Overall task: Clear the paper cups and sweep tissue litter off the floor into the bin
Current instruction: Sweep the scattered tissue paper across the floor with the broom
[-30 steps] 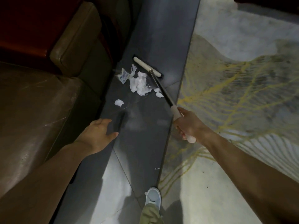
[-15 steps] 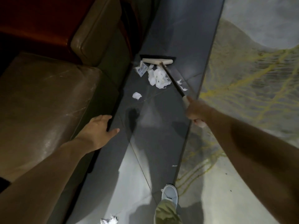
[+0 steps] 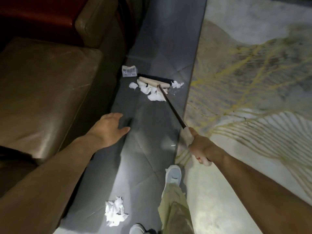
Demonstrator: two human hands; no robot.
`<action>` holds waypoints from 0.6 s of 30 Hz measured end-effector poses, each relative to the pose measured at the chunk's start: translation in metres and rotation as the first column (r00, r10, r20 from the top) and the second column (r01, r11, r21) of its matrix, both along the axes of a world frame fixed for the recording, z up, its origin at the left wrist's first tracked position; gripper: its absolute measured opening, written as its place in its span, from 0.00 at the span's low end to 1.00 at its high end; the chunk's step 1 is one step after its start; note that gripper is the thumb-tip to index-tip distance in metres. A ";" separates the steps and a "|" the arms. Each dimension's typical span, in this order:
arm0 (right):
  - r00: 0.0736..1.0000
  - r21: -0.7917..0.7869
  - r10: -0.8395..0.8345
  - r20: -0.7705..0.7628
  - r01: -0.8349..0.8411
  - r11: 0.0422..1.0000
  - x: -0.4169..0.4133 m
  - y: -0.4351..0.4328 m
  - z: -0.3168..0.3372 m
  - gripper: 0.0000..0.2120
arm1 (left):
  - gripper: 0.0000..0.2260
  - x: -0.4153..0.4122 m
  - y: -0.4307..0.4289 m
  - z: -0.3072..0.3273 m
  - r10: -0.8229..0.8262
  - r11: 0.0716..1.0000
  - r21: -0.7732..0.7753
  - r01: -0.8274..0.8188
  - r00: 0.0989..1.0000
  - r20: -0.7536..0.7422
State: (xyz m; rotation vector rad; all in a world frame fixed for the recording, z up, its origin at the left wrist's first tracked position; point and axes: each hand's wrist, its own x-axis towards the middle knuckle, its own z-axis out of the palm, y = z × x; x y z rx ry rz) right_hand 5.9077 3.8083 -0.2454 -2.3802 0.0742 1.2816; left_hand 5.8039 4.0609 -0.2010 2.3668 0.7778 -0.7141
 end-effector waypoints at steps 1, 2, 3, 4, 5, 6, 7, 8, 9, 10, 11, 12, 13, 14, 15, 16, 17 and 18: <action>1.000 -0.009 0.028 0.002 -0.028 1.000 -0.019 -0.006 0.005 0.36 | 0.32 -0.015 -0.006 0.002 -0.011 1.000 0.018 0.011 1.000 -0.007; 0.999 -0.013 0.048 0.003 -0.048 0.999 -0.038 -0.013 0.009 0.36 | 0.31 -0.029 -0.012 0.004 -0.025 0.999 0.032 0.025 1.000 -0.013; 0.998 -0.006 0.056 0.001 -0.056 0.998 -0.054 -0.020 0.012 0.35 | 0.31 -0.042 -0.018 0.006 -0.033 0.999 0.034 0.033 0.999 -0.018; 0.999 0.020 0.039 0.000 -0.039 0.999 -0.067 -0.028 0.015 0.35 | 0.31 -0.051 -0.023 0.007 -0.033 0.999 0.026 0.034 0.999 -0.025; 1.000 0.059 -0.001 0.001 0.001 0.998 -0.076 -0.036 0.016 0.35 | 0.31 -0.060 -0.028 0.007 -0.030 0.999 0.018 0.030 0.999 -0.035; 0.999 0.098 -0.048 0.009 0.047 0.994 -0.081 -0.044 0.017 0.35 | 0.30 -0.066 -0.033 0.008 -0.027 1.000 0.014 0.028 0.999 -0.041; 0.997 0.122 -0.077 0.020 0.074 0.990 -0.082 -0.051 0.018 0.34 | 0.30 -0.071 -0.038 0.008 -0.024 1.000 0.015 0.025 0.999 -0.043; 0.995 0.136 -0.090 0.031 0.085 0.987 -0.081 -0.056 0.020 0.34 | 0.31 -0.074 -0.043 0.008 -0.023 1.000 0.019 0.024 0.999 -0.044; 0.994 0.144 -0.094 0.048 0.086 0.986 -0.076 -0.058 0.021 0.34 | 0.31 -0.075 -0.046 0.008 -0.024 0.999 0.022 0.025 0.999 -0.040; 0.993 0.156 -0.098 0.061 0.088 0.984 -0.070 -0.059 0.024 0.34 | 0.30 -0.075 -0.050 0.008 -0.021 0.999 0.023 0.022 0.999 -0.038; 0.993 0.174 -0.095 0.074 0.081 0.981 -0.063 -0.059 0.027 0.33 | 0.30 -0.075 -0.053 0.009 -0.013 1.000 0.023 0.014 0.999 -0.039; 0.993 0.194 -0.085 0.086 0.067 0.979 -0.055 -0.055 0.031 0.33 | 0.30 -0.074 -0.054 0.012 -0.002 1.000 0.028 0.003 1.000 -0.031; 0.992 0.208 -0.076 0.100 0.054 0.977 -0.046 -0.050 0.035 0.32 | 0.31 -0.073 -0.054 0.013 0.006 1.000 0.030 -0.005 1.000 -0.024; 0.991 0.204 -0.054 0.126 0.028 0.978 -0.034 -0.044 0.038 0.32 | 0.31 -0.071 -0.052 0.017 0.018 0.999 0.034 -0.017 1.000 -0.015; 0.987 0.196 -0.027 0.155 -0.004 0.981 -0.021 -0.037 0.040 0.32 | 0.30 -0.068 -0.050 0.020 0.028 0.999 0.038 -0.028 1.000 -0.006; 0.982 0.179 -0.002 0.190 -0.032 0.983 -0.005 -0.028 0.039 0.31 | 0.30 -0.064 -0.047 0.023 0.036 0.998 0.046 -0.036 0.999 0.004; 0.976 0.163 0.024 0.218 -0.061 0.985 0.010 -0.017 0.038 0.30 | 0.30 -0.061 -0.044 0.025 0.043 0.998 0.054 -0.044 0.999 0.017; 0.970 0.153 0.051 0.239 -0.089 0.984 0.025 -0.005 0.037 0.28 | 0.30 -0.058 -0.041 0.026 0.053 0.997 0.059 -0.054 0.998 0.029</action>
